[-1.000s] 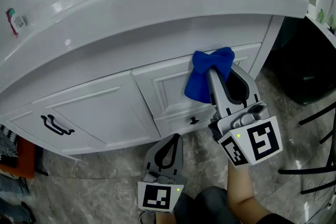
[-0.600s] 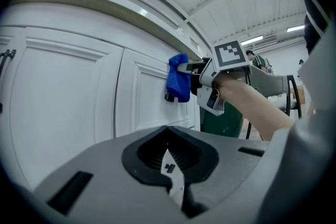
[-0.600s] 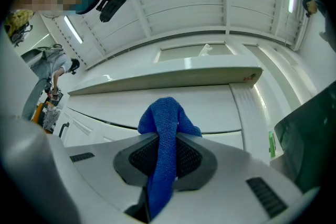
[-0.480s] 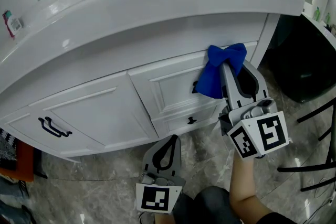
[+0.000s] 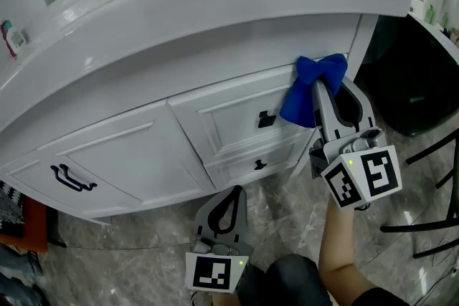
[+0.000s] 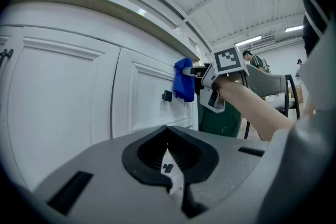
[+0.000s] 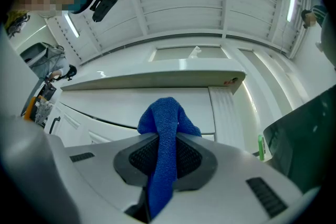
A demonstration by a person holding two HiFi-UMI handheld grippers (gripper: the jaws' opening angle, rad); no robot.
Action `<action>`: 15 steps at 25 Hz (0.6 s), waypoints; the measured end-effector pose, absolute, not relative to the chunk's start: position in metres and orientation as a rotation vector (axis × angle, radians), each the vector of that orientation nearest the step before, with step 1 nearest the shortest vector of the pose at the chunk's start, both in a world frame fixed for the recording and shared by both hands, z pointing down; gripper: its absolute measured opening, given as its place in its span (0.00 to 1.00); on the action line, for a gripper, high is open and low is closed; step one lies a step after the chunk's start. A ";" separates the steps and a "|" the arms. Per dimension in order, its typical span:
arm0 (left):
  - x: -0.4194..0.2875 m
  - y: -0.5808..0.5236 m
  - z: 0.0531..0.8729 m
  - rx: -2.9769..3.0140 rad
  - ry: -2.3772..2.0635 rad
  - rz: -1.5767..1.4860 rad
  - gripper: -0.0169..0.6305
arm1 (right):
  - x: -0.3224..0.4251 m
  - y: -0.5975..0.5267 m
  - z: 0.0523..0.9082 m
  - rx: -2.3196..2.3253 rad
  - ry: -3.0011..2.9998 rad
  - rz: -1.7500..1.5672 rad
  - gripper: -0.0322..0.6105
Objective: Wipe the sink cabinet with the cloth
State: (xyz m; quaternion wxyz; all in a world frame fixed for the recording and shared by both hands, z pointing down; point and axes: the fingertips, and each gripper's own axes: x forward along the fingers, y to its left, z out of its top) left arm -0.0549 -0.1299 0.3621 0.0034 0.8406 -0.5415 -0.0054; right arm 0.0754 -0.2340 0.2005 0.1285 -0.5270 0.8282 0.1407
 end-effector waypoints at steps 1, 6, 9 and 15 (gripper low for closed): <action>-0.054 -0.130 0.362 2.635 -1.696 -0.016 0.03 | 0.077 -0.235 0.200 -1.537 2.408 0.411 0.14; -0.052 -0.130 0.362 2.643 -1.689 -0.014 0.03 | 0.093 -0.240 0.200 -1.576 2.387 0.407 0.14; -0.051 -0.130 0.362 2.647 -1.683 -0.016 0.03 | 0.109 -0.245 0.201 -1.628 2.355 0.399 0.14; -0.048 -0.127 0.360 2.659 -1.679 -0.003 0.03 | 0.128 -0.251 0.199 -1.696 2.308 0.404 0.14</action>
